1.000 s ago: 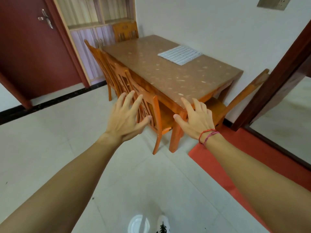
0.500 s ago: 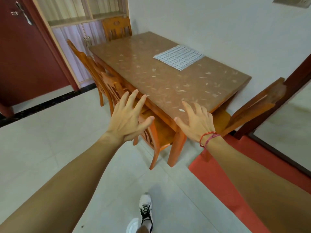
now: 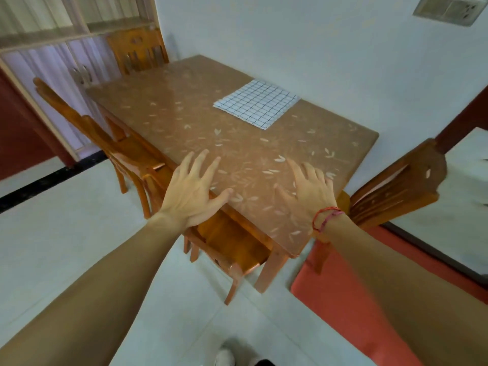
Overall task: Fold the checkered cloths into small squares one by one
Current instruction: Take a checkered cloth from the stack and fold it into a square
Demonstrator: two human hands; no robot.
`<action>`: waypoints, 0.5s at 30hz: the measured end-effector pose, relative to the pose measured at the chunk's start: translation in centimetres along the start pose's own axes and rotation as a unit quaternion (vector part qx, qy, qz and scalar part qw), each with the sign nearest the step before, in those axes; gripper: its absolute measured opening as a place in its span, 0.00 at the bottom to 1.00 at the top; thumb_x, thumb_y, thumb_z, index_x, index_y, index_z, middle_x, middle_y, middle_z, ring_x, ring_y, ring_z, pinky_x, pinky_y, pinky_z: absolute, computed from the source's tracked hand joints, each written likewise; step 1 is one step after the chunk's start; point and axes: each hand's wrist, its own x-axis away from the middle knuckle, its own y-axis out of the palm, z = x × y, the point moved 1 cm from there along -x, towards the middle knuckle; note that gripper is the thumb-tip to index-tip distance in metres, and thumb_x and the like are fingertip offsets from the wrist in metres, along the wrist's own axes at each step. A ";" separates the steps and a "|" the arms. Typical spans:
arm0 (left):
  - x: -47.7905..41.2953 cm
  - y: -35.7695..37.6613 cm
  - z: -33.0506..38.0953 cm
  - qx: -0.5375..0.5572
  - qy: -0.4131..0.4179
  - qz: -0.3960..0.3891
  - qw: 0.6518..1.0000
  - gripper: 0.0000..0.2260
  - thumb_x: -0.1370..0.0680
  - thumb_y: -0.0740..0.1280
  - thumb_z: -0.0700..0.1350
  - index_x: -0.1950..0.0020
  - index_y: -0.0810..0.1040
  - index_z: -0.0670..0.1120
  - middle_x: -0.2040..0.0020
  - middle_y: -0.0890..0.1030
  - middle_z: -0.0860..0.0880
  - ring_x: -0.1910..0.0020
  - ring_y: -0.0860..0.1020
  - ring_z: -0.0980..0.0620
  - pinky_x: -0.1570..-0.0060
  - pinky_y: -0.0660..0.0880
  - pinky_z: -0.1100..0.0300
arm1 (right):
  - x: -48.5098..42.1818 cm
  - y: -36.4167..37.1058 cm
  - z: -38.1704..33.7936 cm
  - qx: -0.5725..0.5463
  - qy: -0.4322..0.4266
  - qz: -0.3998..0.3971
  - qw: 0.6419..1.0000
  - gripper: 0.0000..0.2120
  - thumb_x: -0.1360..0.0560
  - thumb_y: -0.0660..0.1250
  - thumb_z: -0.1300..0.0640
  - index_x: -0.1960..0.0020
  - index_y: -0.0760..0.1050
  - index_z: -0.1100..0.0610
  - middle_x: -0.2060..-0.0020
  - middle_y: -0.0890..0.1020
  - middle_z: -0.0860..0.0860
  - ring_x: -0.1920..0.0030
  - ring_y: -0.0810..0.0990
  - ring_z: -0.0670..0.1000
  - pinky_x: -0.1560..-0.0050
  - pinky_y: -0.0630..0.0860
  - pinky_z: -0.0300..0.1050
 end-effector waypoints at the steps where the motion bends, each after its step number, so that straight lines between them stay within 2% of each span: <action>1: -1.1 0.4 -0.2 0.000 0.004 -0.005 1.000 0.35 0.23 0.48 0.72 0.21 0.55 0.54 0.20 0.55 0.47 0.22 0.52 0.41 0.26 0.54 0.43 | -1.1 0.2 0.1 0.000 0.003 0.002 1.000 0.33 0.26 0.55 0.34 0.25 0.57 0.44 0.31 0.68 0.53 0.32 0.66 0.57 0.34 0.62 0.57; 15: -18.1 5.5 -2.8 0.021 0.019 -0.060 0.998 0.37 0.25 0.50 0.70 0.22 0.58 0.51 0.21 0.55 0.45 0.22 0.51 0.39 0.27 0.58 0.39 | -18.3 5.6 3.1 -0.026 0.027 -0.009 0.999 0.31 0.27 0.59 0.37 0.26 0.59 0.44 0.30 0.68 0.52 0.33 0.68 0.56 0.35 0.64 0.56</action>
